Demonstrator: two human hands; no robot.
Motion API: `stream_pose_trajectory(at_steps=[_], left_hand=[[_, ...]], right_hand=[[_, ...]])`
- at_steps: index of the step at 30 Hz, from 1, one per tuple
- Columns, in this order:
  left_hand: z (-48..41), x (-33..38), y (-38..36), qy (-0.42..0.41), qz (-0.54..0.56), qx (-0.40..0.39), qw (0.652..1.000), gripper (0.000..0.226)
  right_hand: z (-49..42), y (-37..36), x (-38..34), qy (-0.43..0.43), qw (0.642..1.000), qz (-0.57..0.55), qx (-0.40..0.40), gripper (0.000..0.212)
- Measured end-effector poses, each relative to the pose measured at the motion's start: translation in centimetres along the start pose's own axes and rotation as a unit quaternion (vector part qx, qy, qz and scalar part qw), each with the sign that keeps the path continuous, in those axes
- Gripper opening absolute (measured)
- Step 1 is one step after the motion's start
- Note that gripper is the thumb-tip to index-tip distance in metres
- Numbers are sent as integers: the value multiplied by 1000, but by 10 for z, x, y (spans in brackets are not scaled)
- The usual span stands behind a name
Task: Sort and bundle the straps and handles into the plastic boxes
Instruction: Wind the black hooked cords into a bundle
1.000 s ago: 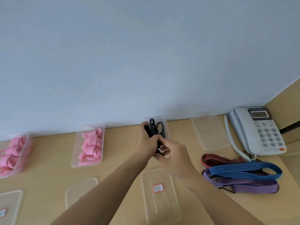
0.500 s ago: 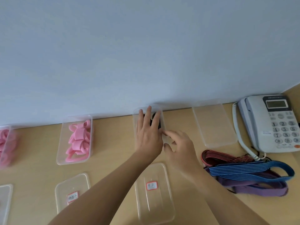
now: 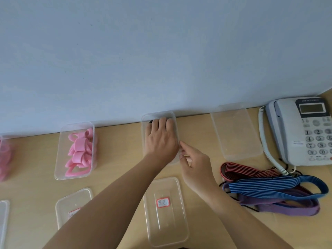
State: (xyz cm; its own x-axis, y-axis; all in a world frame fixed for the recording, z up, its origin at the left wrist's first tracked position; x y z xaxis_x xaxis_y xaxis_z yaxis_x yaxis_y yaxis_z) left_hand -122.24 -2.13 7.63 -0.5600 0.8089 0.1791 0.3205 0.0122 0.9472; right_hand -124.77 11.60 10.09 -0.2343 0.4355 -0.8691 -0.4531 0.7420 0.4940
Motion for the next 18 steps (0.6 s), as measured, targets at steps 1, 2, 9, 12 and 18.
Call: stream_pose_trajectory(at_steps=[1, 2, 9, 12, 18], left_hand=[[0, -1, -2, -2, -4, 2, 1000, 31], [1, -2, -2, -4, -11, 1, 1000, 31], [0, -9, 3, 5, 9, -22, 1000, 34], [1, -13, 6, 14, 42, -36, 998, 48], [8, -29, 13, 11, 2, -63, 998, 74]], right_hand=[[0, 0, 0, -1, 1000, -3, -2, 46], [0, 0, 1, -5, 1000, -7, -5, 49], [-3, 0, 0, -23, 999, -42, -19, 44], [-2, -4, 0, -21, 999, -29, -34, 36], [6, -7, -13, -62, 991, -69, -95, 54]])
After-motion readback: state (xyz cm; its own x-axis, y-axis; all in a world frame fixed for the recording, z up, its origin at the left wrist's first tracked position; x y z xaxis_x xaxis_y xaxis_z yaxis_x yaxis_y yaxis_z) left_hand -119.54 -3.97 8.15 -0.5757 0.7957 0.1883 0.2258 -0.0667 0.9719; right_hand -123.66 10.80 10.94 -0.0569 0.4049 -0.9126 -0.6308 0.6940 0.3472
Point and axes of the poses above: each hand's wrist, its own z-axis away from the middle knuckle, its own y-axis out of the back of the hand, x = y × z, the point moved 3 cm from there along -z, towards the middle knuckle, and after that the axes turned 12 degrees about x, right-handed, at the moved point
